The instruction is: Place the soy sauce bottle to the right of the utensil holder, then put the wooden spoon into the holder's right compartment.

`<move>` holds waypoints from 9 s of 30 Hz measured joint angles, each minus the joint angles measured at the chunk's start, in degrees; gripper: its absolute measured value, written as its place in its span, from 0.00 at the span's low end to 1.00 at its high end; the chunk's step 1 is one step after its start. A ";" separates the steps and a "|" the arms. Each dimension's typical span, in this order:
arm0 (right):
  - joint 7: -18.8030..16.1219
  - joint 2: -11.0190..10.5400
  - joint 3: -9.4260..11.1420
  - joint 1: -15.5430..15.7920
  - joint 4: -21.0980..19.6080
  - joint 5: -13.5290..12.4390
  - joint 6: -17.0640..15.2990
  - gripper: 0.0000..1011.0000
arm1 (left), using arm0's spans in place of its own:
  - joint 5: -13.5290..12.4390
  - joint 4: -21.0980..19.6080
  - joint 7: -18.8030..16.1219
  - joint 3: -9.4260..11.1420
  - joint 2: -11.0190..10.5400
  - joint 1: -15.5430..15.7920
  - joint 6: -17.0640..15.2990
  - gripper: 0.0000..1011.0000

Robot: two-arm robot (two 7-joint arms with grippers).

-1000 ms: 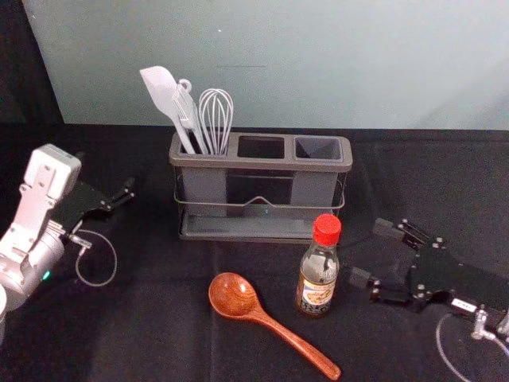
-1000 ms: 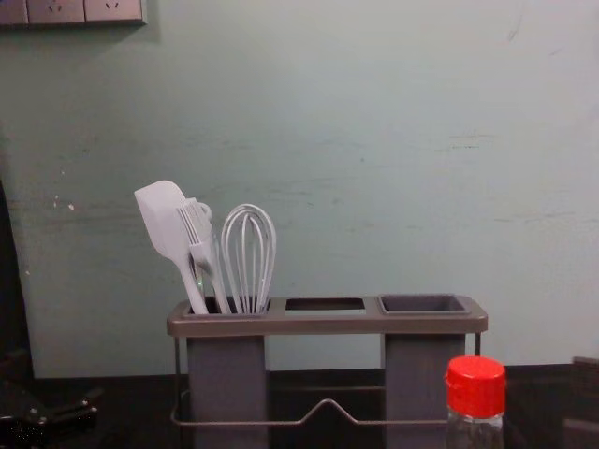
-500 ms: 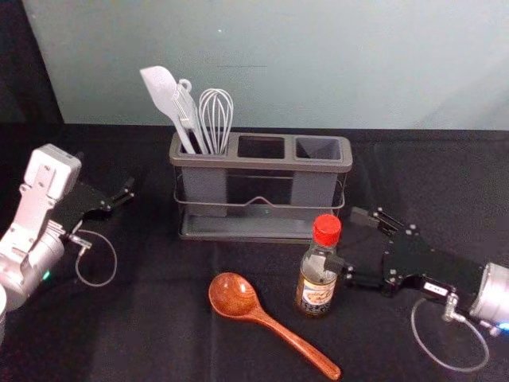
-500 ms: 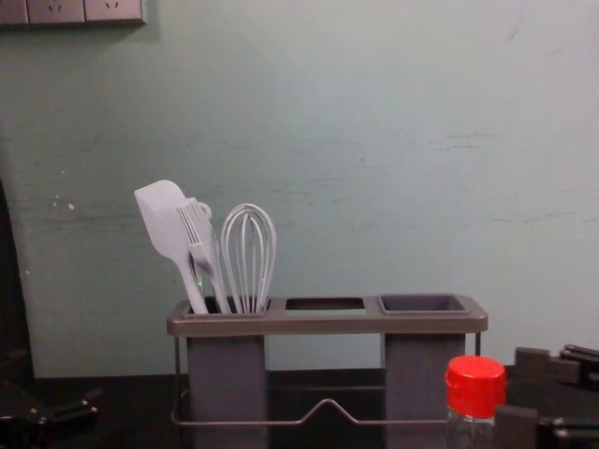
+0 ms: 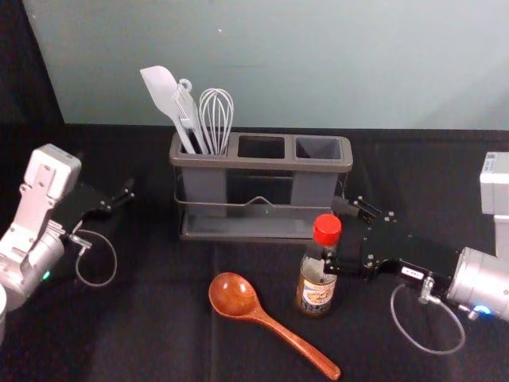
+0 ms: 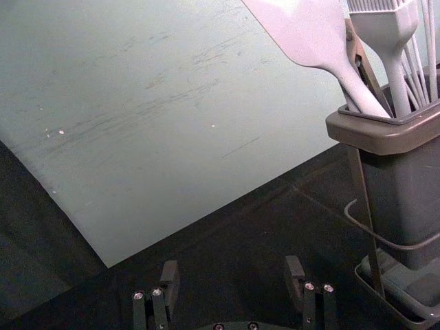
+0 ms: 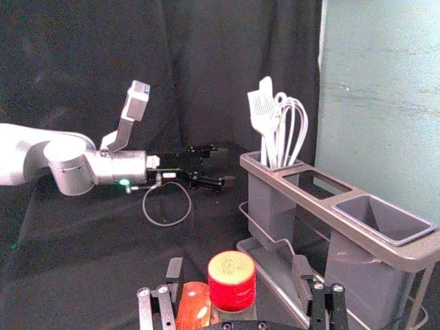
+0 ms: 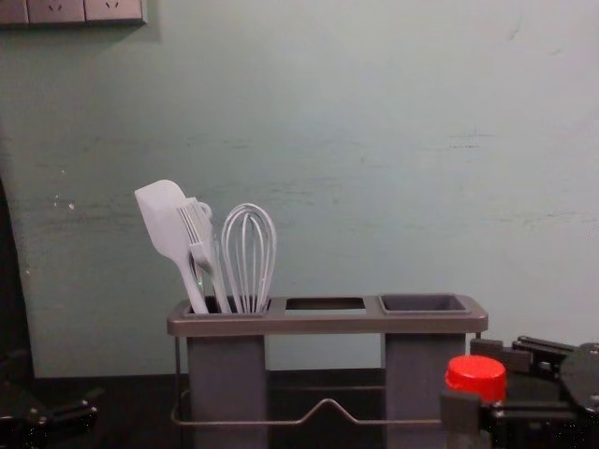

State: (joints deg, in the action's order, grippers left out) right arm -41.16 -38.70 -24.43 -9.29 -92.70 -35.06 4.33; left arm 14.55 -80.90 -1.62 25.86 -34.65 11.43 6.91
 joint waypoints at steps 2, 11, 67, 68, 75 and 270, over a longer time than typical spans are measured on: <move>0.07 0.15 -0.21 -0.25 0.11 0.01 -0.14 0.99 | 0.00 0.00 0.00 0.00 0.00 0.00 0.00 0.99; 0.18 0.40 -0.53 -0.65 0.38 -0.03 -0.48 0.99 | 0.00 0.00 0.00 0.00 0.00 0.00 0.00 0.99; 5.09 -8.52 13.74 11.18 -5.02 -2.88 4.50 0.38 | 0.00 0.00 0.00 0.00 0.00 0.00 0.00 0.99; 5.11 -8.43 13.89 10.98 -4.72 -2.73 4.50 0.38 | 0.00 0.00 0.00 0.00 0.00 0.00 0.00 0.99; 5.38 -6.18 13.25 6.91 -1.08 -0.14 4.25 0.38 | 0.00 0.00 0.00 0.00 0.00 0.00 0.00 0.99; 4.93 14.73 -22.95 -22.04 4.25 26.12 -43.71 0.99 | 0.00 0.00 0.00 0.00 0.00 0.00 0.00 0.99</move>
State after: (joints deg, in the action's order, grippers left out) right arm -36.23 -23.97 -47.38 -31.33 -88.46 -8.94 -39.38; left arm 14.54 -80.90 -1.62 25.86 -34.65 11.43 6.90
